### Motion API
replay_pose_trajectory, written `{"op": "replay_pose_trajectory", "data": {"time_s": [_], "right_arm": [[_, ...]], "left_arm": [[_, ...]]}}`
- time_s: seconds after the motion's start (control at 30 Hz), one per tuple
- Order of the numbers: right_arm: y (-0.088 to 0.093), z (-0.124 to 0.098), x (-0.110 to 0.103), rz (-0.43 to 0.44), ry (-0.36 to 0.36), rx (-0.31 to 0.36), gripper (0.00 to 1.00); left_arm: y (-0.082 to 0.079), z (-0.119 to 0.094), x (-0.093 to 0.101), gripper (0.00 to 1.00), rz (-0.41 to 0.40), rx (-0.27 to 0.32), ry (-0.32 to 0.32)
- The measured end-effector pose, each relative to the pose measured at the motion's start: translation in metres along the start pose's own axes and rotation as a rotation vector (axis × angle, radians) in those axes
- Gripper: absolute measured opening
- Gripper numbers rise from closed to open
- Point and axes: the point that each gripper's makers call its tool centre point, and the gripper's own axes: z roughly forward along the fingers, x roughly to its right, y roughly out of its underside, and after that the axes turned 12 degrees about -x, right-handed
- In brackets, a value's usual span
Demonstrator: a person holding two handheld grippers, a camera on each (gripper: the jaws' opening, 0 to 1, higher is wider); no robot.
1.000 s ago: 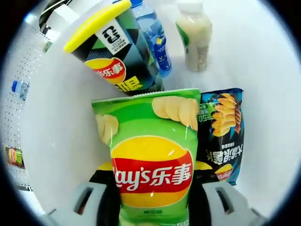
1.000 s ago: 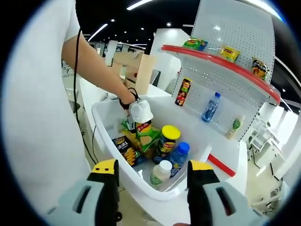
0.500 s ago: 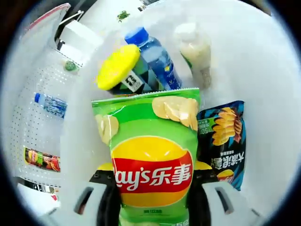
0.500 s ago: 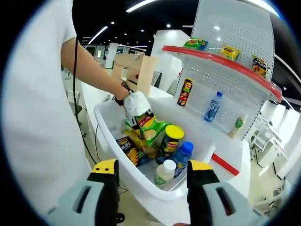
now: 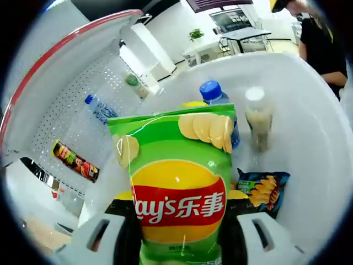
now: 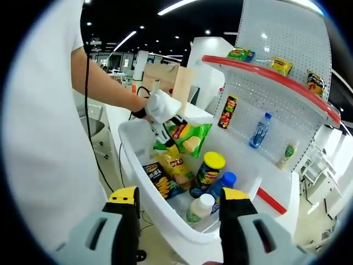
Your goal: Place the items from the shopping basket onto the snack and drink counter
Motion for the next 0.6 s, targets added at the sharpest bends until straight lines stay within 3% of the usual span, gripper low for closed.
{"op": "replay_pose_trajectory", "data": {"time_s": [0.23,0.37,0.6], "right_arm": [[-0.001,0.005,-0.009,-0.021,-0.032,-0.001,0.58],[-0.005,0.006,-0.012,-0.027,-0.043,0.015,0.58],[-0.015,0.007,-0.010,-0.036,-0.041,0.039,0.58]], "left_arm": [[-0.010,-0.027,-0.020,0.55,-0.133,0.037,-0.095],[-0.016,-0.042,-0.020,0.55,-0.257,0.072,-0.058],[-0.023,-0.071,-0.035,0.55,-0.343,0.100,-0.117]]}}
